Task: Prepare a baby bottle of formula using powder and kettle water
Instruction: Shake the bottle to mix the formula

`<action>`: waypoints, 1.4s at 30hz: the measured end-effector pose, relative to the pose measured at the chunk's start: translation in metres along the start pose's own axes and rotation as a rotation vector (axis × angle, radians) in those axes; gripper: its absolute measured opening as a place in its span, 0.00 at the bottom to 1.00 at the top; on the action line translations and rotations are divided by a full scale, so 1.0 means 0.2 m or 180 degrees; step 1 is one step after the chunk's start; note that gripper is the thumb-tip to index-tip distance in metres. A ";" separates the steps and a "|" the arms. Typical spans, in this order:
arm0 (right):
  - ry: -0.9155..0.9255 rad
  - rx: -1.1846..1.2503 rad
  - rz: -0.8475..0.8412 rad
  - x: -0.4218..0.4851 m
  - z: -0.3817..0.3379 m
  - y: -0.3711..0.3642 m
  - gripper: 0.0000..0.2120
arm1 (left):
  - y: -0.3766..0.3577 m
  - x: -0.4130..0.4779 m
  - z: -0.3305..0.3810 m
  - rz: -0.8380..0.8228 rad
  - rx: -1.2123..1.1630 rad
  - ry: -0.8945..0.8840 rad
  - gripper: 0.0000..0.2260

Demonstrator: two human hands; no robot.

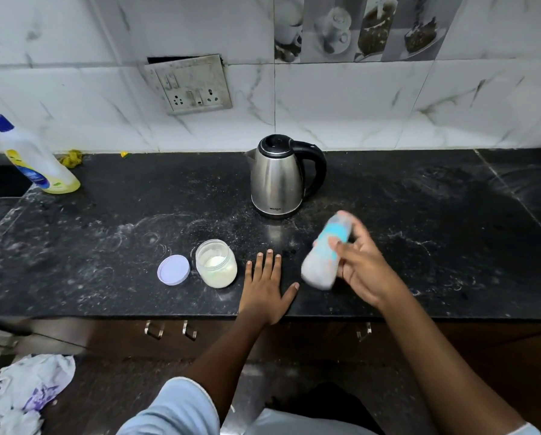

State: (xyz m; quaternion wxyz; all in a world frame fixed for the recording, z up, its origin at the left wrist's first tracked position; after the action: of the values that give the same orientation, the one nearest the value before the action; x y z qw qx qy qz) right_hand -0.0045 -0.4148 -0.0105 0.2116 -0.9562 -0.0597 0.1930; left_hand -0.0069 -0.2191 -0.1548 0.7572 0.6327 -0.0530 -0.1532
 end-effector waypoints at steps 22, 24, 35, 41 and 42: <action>0.0106 -0.0019 0.0501 0.00 0.00 -0.02 0.28 | -0.01 0.00 -0.01 0.0047 -0.0016 0.0022 0.41; 0.0004 -0.0184 0.0337 0.00 0.01 -0.04 0.30 | -0.01 0.00 -0.01 0.0063 -0.0010 0.0015 0.41; 0.0282 0.0544 0.0570 0.01 0.02 0.02 0.28 | -0.01 0.00 0.00 0.0074 -0.0042 0.0019 0.40; 0.0353 0.0390 0.0244 0.02 -0.02 0.02 0.32 | 0.00 0.01 0.00 0.0081 -0.0028 0.0025 0.41; 0.0427 0.0356 0.0292 0.02 -0.03 0.02 0.32 | 0.00 0.01 0.00 0.0072 -0.0038 0.0029 0.41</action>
State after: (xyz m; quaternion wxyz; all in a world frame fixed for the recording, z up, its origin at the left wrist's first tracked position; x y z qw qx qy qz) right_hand 0.0007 -0.4203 -0.0088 0.2592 -0.9554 0.0093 0.1411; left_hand -0.0059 -0.2192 -0.1558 0.7629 0.6282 -0.0558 -0.1420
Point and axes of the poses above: each hand's wrist, its own x-axis towards the middle knuckle, its own y-axis out of the back of the hand, z = x × y, the point moved 5 cm from there along x, towards the middle knuckle, and after that the axes turned 7 degrees about -y, right-handed, at the moved point
